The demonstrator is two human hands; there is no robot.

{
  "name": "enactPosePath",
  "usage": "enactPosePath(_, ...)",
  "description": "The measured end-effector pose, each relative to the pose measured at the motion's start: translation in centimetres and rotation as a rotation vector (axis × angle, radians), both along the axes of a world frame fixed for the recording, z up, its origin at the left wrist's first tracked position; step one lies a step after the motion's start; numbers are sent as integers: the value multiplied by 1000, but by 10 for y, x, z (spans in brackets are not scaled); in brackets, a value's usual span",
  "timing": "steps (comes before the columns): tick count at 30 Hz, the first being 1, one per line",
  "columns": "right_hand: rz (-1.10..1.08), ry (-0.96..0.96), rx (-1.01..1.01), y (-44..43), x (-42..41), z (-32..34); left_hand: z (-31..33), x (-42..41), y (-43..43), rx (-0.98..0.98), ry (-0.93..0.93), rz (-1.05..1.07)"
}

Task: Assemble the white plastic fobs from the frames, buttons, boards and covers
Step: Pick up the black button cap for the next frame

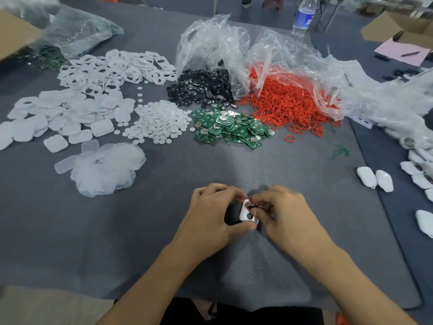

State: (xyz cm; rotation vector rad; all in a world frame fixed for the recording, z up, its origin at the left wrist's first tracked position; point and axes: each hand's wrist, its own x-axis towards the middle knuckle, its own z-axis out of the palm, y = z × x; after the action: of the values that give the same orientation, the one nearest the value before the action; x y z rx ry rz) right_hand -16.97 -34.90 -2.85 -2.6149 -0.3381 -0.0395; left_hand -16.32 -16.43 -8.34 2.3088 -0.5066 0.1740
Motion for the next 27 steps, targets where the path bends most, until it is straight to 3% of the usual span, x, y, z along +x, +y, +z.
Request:
enactPosePath(19, 16, 83, -43, -3, 15, -2, -6, 0, 1, -28, 33, 24)
enactPosePath(27, 124, 316, 207, -19, 38, 7, -7, 2, 0, -62, 48, 6)
